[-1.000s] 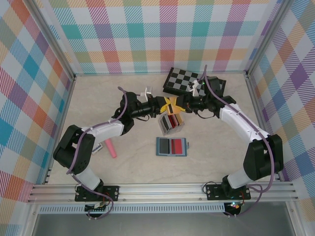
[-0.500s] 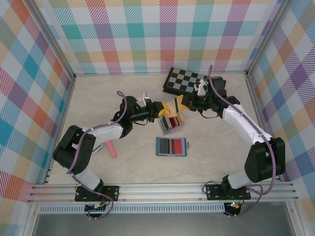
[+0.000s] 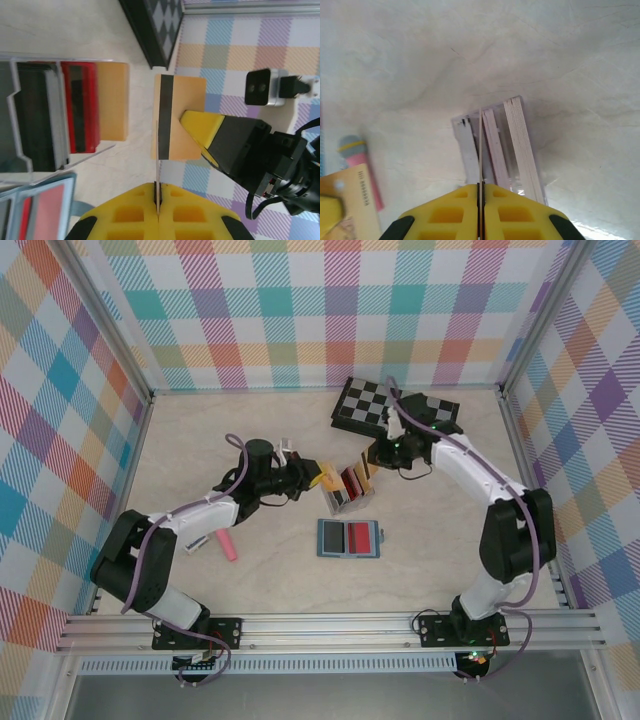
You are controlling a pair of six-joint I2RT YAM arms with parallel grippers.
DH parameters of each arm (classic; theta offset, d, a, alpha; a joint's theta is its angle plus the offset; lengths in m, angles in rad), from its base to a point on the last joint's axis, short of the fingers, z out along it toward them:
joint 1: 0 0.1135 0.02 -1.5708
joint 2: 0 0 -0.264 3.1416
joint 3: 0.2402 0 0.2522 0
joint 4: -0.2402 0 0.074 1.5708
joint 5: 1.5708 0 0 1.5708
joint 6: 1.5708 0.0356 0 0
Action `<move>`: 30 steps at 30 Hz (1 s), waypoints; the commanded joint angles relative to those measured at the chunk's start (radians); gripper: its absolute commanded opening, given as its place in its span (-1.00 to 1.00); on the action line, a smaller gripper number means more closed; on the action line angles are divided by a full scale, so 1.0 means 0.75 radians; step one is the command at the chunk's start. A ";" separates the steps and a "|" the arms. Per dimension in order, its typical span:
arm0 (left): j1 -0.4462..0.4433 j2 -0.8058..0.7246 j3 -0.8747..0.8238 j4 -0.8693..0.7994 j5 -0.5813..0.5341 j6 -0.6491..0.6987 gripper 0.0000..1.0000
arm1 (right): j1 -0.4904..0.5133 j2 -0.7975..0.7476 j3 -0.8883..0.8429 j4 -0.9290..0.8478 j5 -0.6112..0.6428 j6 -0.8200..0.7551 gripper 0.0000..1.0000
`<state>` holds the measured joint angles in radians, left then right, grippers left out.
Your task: Put the credit cards into the card holder
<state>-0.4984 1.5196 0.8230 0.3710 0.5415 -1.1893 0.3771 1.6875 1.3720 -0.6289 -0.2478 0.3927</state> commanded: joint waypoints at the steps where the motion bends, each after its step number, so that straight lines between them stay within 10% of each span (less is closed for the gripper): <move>1: 0.018 -0.042 0.029 -0.118 -0.004 0.091 -1.00 | 0.068 0.055 0.075 -0.096 0.169 -0.177 -0.80; 17: 0.019 -0.030 0.018 -0.111 0.019 0.094 -1.00 | 0.221 0.221 0.125 -0.078 0.542 -0.297 -0.73; 21: 0.018 -0.022 0.022 -0.078 0.048 0.098 -1.00 | 0.228 0.186 0.096 -0.059 0.520 -0.267 -0.42; 30: 0.020 -0.016 0.030 0.046 0.149 0.155 -1.00 | 0.176 -0.088 0.019 -0.069 0.253 -0.061 -0.37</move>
<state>-0.4984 1.5150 0.8234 0.3279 0.5968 -1.1103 0.5323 1.7298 1.4132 -0.6823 0.0734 0.2657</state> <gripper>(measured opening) 0.042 0.314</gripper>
